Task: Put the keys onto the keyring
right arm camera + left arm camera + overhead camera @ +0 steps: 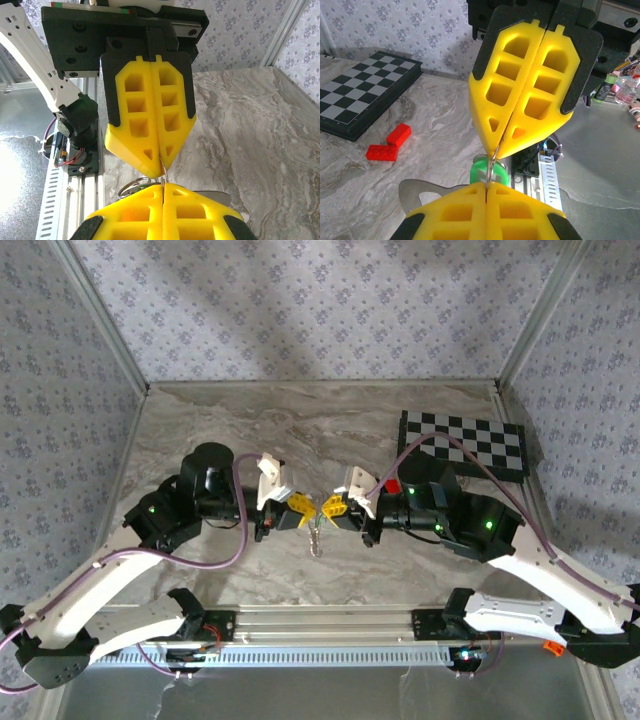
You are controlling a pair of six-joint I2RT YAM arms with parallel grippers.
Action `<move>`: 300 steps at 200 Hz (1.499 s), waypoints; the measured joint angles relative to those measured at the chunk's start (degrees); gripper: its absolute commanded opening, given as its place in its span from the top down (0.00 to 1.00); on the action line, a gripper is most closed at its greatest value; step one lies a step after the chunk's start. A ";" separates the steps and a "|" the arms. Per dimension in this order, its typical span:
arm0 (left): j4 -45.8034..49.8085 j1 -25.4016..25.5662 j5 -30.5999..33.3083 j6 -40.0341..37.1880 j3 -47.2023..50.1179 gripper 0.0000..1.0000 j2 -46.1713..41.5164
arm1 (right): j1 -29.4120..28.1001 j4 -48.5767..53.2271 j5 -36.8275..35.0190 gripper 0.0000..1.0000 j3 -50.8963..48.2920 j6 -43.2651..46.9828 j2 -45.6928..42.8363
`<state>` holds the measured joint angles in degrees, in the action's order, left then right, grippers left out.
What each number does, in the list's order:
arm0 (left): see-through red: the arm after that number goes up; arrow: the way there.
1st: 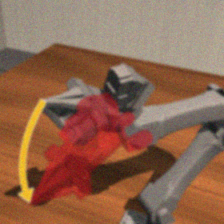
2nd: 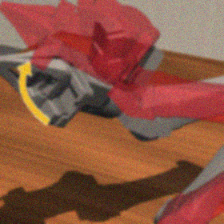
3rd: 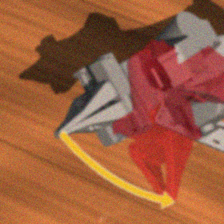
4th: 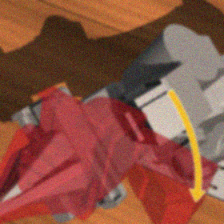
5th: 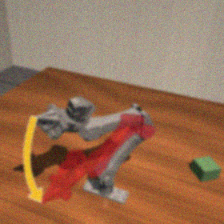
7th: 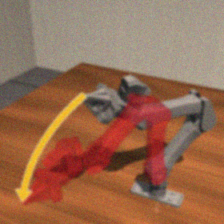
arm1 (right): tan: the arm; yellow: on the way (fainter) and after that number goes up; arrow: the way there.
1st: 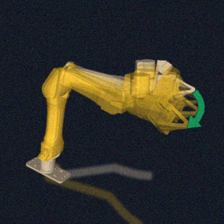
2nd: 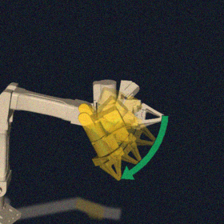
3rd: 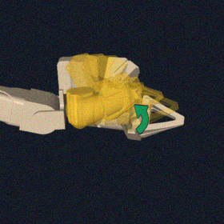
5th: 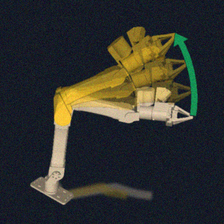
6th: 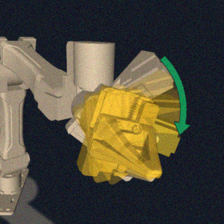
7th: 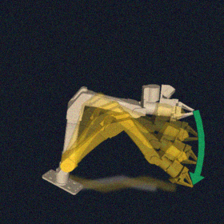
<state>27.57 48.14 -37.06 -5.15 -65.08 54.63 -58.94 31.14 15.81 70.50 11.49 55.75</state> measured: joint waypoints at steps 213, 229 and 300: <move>2.78 1.11 -0.02 -0.20 -2.82 1.00 2.16 | -0.66 1.07 -0.44 1.00 0.00 2.01 -0.85; 3.13 1.11 -0.02 -0.20 -3.04 1.00 2.23 | -0.81 1.09 -0.46 1.00 0.00 2.36 -0.83; 4.46 1.16 -0.68 -0.20 -3.78 1.00 3.30 | -1.11 2.14 -0.70 1.00 0.02 3.87 -0.79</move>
<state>32.03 49.30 -37.74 -5.34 -68.86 57.93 -60.05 33.28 15.11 70.52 15.35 54.96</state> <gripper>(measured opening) 0.045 0.051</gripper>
